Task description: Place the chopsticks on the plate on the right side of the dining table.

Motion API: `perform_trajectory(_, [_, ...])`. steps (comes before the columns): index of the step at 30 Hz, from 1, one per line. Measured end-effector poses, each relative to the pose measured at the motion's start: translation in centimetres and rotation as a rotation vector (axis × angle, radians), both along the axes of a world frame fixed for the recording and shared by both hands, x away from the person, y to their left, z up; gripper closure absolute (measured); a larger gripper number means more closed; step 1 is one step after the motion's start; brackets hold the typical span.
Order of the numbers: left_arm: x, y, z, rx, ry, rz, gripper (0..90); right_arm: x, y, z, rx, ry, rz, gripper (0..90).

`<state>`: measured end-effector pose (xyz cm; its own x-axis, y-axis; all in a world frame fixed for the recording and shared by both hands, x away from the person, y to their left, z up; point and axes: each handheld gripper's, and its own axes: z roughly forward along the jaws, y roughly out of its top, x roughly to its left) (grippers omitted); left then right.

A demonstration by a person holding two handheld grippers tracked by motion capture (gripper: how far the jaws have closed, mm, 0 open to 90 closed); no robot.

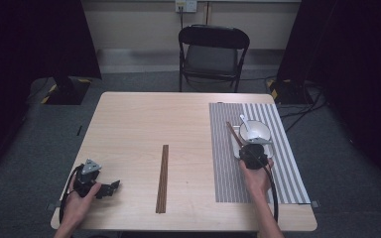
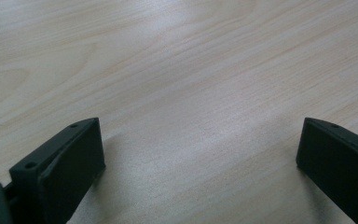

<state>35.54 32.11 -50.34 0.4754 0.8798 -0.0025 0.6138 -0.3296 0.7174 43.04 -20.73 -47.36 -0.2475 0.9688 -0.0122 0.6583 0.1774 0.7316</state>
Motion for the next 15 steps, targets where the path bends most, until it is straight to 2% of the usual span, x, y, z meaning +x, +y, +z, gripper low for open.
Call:
perform_trajectory(6, [0.0,0.0,0.0,0.000,0.000,0.000,0.2,-0.2,-0.2,-0.1,0.006,-0.003,-0.002,87.3])
perform_trajectory(11, [0.0,0.0,0.0,0.001,0.000,0.001,0.2,-0.6,-0.9,-0.5,0.038,-0.010,-0.019,87.6])
perform_trajectory(15, [0.0,0.0,0.0,0.000,0.000,0.001,0.2,-0.7,-1.3,-0.4,0.026,-0.007,-0.022,87.6])
